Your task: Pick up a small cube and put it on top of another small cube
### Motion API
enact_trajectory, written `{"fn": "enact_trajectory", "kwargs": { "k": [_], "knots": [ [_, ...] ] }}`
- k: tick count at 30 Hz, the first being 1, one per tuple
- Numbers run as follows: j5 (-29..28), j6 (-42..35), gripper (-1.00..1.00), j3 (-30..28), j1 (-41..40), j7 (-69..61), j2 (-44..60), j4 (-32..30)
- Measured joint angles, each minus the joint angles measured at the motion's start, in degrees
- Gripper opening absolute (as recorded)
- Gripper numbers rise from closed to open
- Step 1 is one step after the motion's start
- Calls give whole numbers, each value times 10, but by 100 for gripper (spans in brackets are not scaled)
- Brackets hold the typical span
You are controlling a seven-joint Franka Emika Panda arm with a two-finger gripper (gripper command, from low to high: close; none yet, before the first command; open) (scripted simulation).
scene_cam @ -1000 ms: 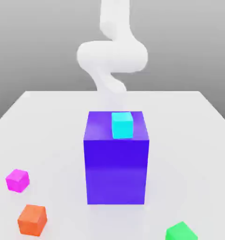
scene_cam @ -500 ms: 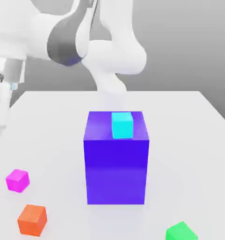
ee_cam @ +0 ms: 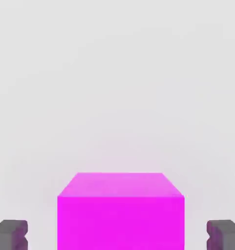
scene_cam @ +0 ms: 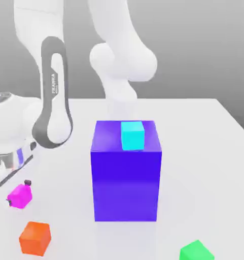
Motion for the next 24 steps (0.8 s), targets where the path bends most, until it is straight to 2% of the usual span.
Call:
{"fn": "enact_trajectory", "kwargs": {
  "k": [5, 10, 12, 24],
  "knots": [
    [-1, 0, -100, 0, 0, 1, -2, 0],
    [-22, -73, -100, -14, 9, 16, -93, -18],
    [-18, -95, -100, -10, 11, 11, -120, -7],
    [-85, -198, -100, 140, 241, 228, -82, 120]
  ]
}}
